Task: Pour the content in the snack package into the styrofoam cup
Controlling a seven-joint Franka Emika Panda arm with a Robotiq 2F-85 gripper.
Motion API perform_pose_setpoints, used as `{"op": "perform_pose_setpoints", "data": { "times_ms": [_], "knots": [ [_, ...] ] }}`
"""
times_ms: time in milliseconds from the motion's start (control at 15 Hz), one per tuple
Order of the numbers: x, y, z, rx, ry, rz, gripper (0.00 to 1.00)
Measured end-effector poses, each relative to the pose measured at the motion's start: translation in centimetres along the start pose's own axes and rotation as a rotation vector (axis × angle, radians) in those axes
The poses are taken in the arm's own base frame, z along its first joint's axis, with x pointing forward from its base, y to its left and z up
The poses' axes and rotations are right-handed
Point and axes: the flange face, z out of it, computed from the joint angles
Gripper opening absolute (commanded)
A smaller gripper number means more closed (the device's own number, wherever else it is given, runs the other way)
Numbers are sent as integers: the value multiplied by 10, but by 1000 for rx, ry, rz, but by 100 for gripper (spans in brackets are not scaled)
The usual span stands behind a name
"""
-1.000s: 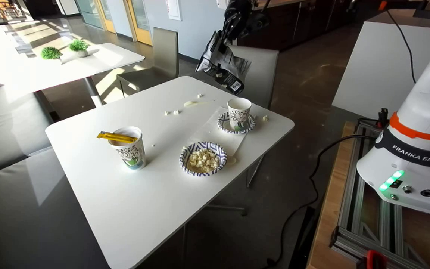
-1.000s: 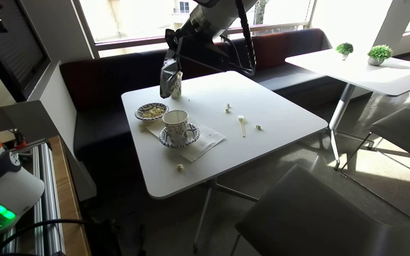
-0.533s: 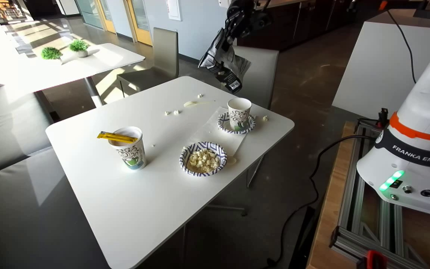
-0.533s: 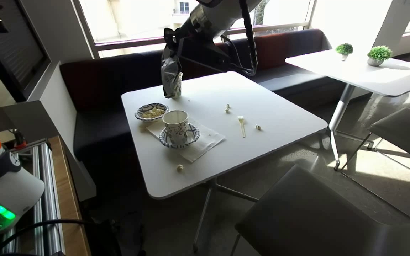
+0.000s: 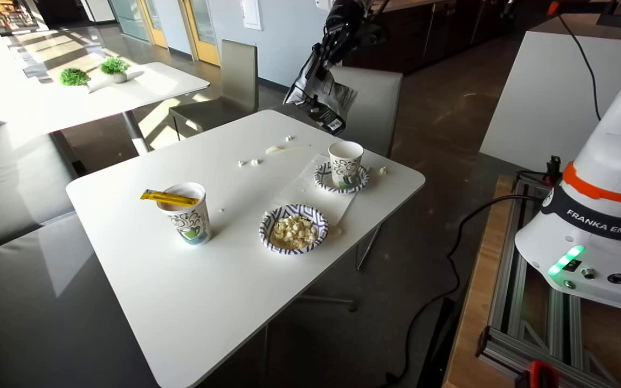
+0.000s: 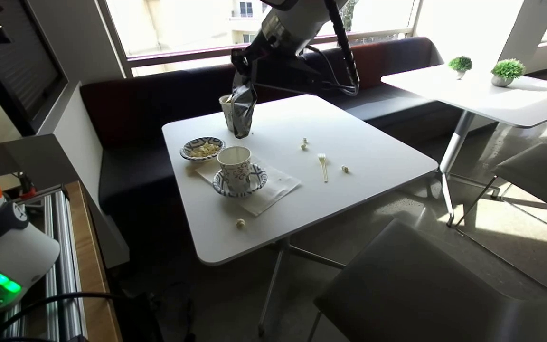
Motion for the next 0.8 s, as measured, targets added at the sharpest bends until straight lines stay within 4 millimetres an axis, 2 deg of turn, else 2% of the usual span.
{"op": "perform_pose_setpoints", "data": {
  "times_ms": [333, 800],
  "knots": [
    [-1, 1, 2, -5, -5, -42, 0],
    [-5, -12, 10, 96, -9, -11, 0]
  ]
}}
